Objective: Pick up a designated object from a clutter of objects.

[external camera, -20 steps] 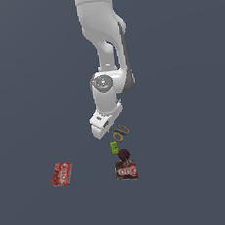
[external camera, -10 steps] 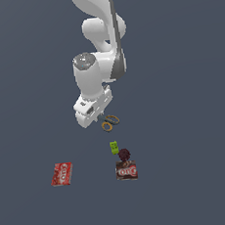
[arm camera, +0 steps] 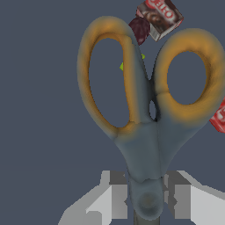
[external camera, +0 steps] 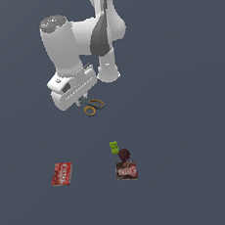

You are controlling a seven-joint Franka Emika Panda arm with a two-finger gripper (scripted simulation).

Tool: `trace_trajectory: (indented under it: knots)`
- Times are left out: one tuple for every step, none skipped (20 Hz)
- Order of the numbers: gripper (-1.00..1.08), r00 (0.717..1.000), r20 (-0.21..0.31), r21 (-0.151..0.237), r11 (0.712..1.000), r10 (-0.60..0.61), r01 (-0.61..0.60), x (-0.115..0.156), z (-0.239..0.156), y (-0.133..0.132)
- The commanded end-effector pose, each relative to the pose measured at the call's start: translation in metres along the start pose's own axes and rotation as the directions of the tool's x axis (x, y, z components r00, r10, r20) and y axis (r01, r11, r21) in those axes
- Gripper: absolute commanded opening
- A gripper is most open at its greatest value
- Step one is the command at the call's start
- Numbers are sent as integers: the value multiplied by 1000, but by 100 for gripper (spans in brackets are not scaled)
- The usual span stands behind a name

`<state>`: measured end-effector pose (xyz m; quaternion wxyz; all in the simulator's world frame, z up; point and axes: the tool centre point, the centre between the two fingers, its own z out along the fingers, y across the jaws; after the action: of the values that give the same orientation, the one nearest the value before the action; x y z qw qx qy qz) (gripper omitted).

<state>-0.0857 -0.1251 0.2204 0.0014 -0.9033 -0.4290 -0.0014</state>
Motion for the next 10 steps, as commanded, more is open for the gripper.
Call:
trace_trajectory:
  knots:
    - [-100,1000,-1,0,1000,0,0,-14,-24,5]
    - [-100,1000,0,0,1000,1,-1,-20,-34,7]
    - [-100,1000,0,0,1000,1,-1,-26,-43,9]
    - [-100,1000,0,0,1000,1,-1,-31,-52,11]
    - [-100,1000,0,0,1000,1,-1,-36,-62,13]
    - [-100,1000,0,0,1000,1,-1,-42,-70,15]
    - [-100,1000,0,0,1000,1,-1,-47,-79,17]
    - [-100,1000,1,0,1000,2,-2,-51,-87,19]
    - [-100,1000,1,0,1000,2,-2,-56,-94,21]
    - [-100,1000,1,0,1000,2,-2,-60,-101,23]
